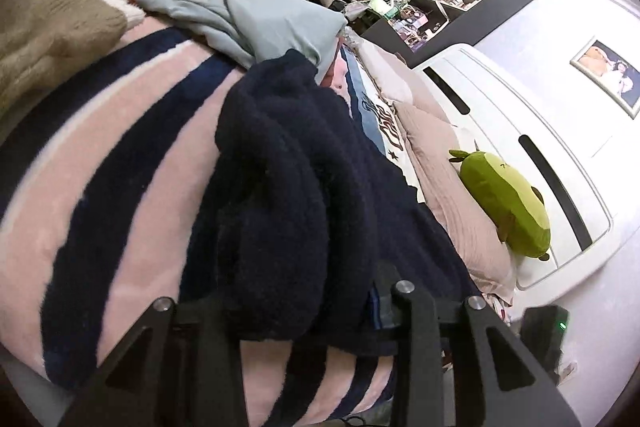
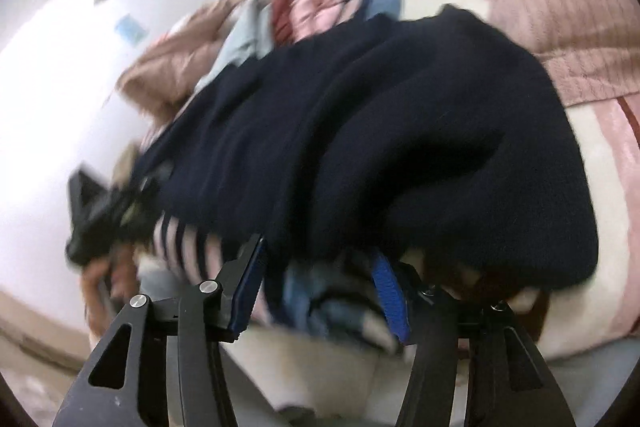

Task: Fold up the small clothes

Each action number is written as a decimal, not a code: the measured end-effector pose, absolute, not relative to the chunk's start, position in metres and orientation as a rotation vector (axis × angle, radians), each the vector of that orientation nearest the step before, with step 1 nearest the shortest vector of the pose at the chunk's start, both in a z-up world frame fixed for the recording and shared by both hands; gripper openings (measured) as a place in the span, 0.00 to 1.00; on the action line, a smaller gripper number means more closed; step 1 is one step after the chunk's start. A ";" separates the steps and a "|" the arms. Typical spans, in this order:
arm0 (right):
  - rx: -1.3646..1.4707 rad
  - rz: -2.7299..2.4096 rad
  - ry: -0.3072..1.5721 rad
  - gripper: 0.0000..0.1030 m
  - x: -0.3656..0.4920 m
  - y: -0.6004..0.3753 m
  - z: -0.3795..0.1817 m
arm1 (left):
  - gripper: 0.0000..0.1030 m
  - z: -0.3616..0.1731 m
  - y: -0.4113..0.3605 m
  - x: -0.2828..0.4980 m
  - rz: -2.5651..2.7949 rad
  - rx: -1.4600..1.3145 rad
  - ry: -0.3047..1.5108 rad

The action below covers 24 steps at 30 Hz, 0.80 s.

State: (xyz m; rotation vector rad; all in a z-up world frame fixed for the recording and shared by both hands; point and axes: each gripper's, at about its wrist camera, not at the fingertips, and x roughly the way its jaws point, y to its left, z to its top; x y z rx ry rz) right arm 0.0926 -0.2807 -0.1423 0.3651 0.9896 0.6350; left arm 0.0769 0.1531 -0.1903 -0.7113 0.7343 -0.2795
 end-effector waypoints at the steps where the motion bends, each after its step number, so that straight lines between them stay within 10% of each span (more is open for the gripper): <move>1: 0.350 0.660 0.986 0.39 0.090 -0.277 -0.138 | 0.31 -0.189 0.153 0.077 -0.279 -0.704 0.732; 8: 0.254 0.731 0.825 0.10 0.089 -0.228 -0.094 | 0.31 -0.180 0.148 0.077 -0.274 -0.674 0.703; 24: 0.199 0.722 0.932 0.07 0.132 -0.182 -0.132 | 0.31 -0.140 0.112 0.086 -0.321 -0.535 0.638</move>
